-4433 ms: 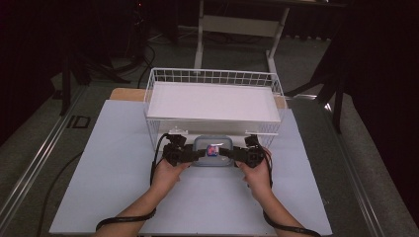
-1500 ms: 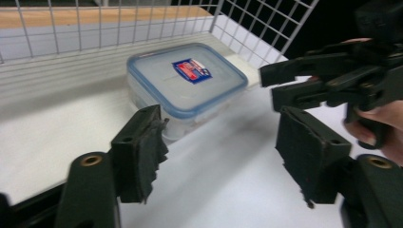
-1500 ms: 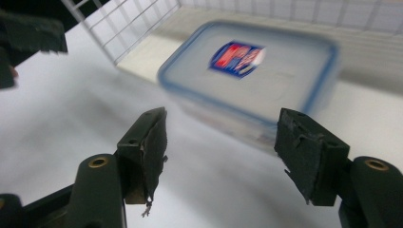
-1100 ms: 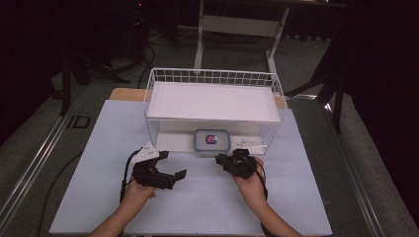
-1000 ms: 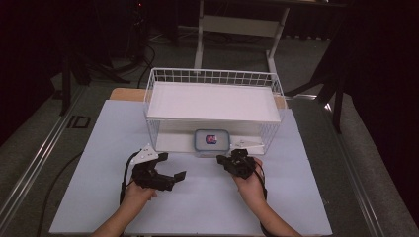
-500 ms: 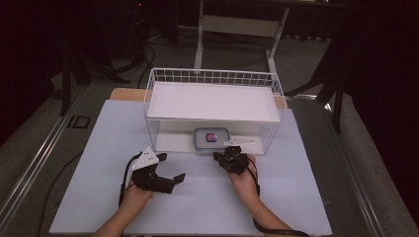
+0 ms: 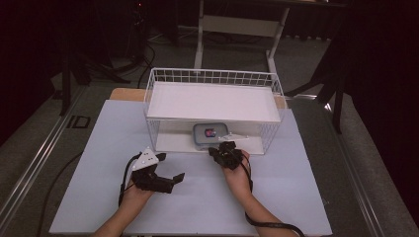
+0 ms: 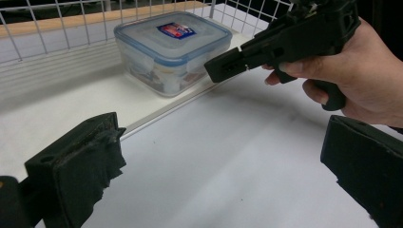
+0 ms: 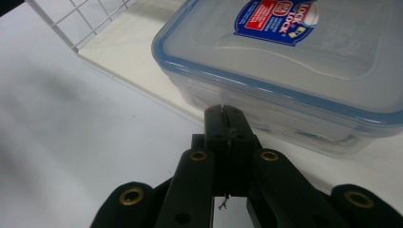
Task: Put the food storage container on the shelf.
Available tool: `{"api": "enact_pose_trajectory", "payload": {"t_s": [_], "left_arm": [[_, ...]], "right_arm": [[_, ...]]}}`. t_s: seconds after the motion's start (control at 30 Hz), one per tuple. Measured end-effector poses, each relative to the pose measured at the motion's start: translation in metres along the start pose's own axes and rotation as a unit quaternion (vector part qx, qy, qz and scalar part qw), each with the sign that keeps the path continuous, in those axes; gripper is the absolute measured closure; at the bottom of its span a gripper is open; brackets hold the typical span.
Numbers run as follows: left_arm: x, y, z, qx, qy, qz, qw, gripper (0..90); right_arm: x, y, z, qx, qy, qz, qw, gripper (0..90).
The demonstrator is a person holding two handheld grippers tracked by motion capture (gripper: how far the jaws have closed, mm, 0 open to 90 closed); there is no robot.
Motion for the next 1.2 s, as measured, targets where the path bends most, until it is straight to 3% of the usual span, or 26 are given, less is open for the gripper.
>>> {"api": "enact_pose_trajectory", "payload": {"t_s": [0.47,0.7,0.87,1.07,1.2], "left_arm": [[-0.001,-0.001,0.001,-0.005,0.002,-0.001,1.0000,0.9],[-0.002,0.001,0.002,-0.006,0.001,0.002,1.0000,0.9],[-0.002,0.001,0.002,-0.005,0.000,0.000,1.0000,0.9],[-0.001,0.001,0.003,-0.008,0.003,0.004,1.0000,0.9],[-0.001,-0.001,0.004,-0.007,0.001,0.002,1.0000,0.9]], "right_arm": [[0.012,-0.013,0.001,-0.008,-0.009,0.004,0.9999,90.0],[0.019,-0.019,-0.001,-0.020,0.003,0.009,0.9998,90.0],[0.022,-0.022,0.003,-0.020,-0.008,0.011,0.9997,90.0],[0.020,-0.016,0.006,-0.023,0.003,0.013,0.9996,89.9],[0.014,-0.007,0.012,-0.019,-0.010,0.008,0.9997,90.0]]}}
Point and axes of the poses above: each handheld gripper's, and its own axes: y roughly backward along the jaws, x roughly out of its top, z roughly to its right, the point moved 7 cm from there along -y, roughly forward along the jaws, and after that the axes turned 8 degrees about -x, right-handed, at the moved point
